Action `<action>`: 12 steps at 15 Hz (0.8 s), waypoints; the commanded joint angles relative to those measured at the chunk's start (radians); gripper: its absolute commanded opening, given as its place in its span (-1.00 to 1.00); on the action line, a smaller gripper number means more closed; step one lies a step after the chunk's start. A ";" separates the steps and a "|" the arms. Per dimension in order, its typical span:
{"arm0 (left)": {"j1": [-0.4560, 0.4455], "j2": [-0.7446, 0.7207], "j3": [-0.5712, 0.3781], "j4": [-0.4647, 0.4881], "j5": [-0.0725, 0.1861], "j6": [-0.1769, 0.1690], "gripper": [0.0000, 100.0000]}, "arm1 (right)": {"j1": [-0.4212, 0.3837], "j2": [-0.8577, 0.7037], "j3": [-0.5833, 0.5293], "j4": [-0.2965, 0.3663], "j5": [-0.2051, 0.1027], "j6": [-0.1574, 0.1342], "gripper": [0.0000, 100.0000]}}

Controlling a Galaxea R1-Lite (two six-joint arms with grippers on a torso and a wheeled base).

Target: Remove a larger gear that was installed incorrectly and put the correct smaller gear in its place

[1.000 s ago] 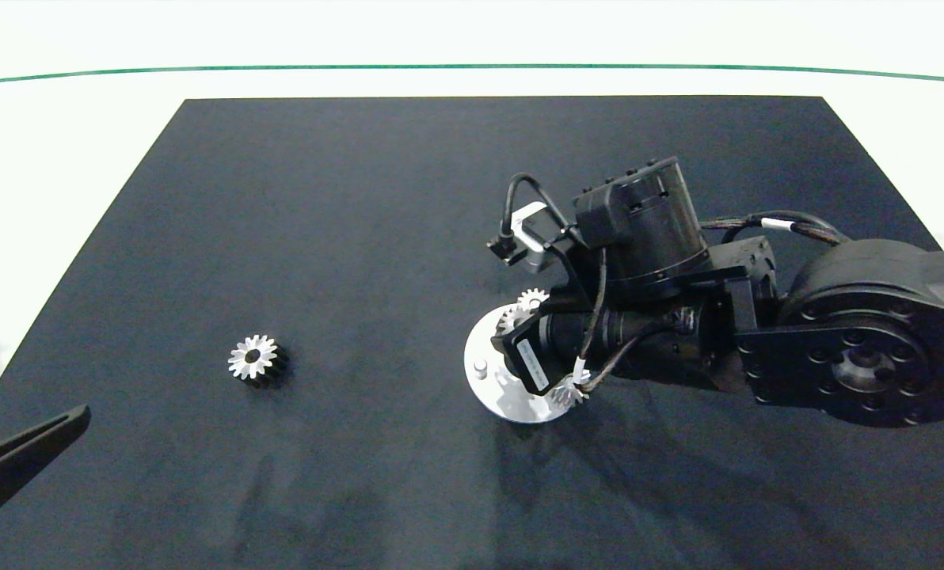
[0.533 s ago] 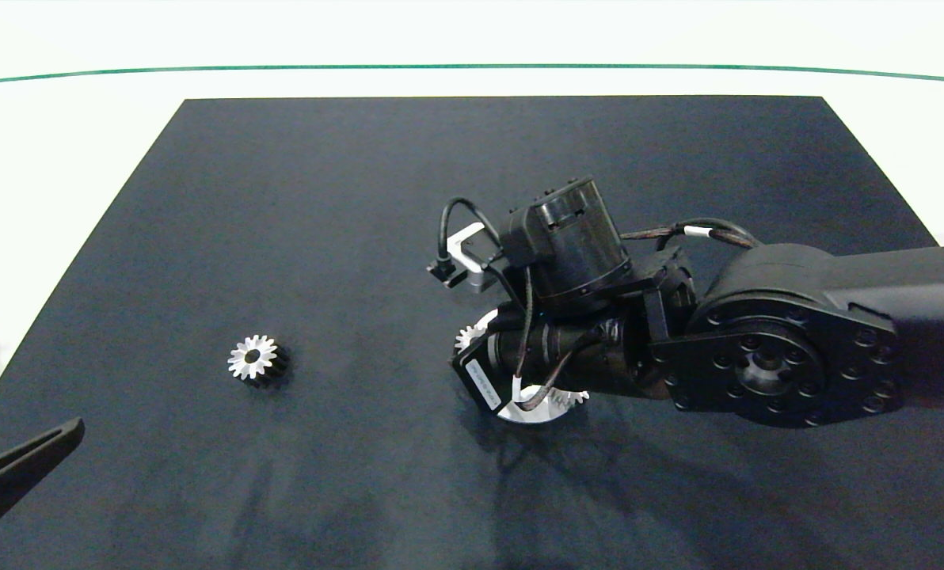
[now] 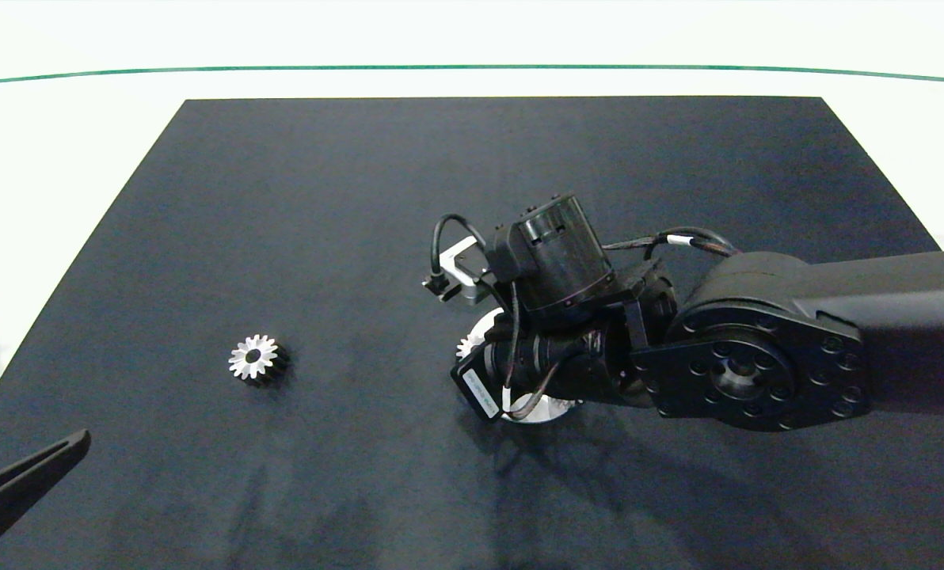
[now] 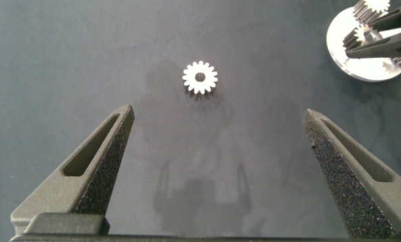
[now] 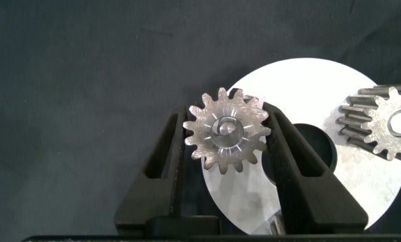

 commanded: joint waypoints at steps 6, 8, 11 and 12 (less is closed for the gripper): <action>0.001 -0.010 0.021 0.001 -0.001 0.000 1.00 | -0.003 -0.003 0.008 0.030 -0.014 -0.001 -0.50; 0.001 -0.016 0.030 0.001 -0.001 -0.001 1.00 | -0.003 0.003 0.005 0.030 -0.017 0.001 -0.50; 0.000 -0.025 0.044 0.001 -0.001 -0.001 1.00 | -0.003 0.023 -0.020 0.027 -0.017 0.001 -0.50; 0.000 -0.025 0.047 0.001 -0.001 -0.001 1.00 | -0.003 0.028 -0.035 0.027 -0.017 0.001 -0.50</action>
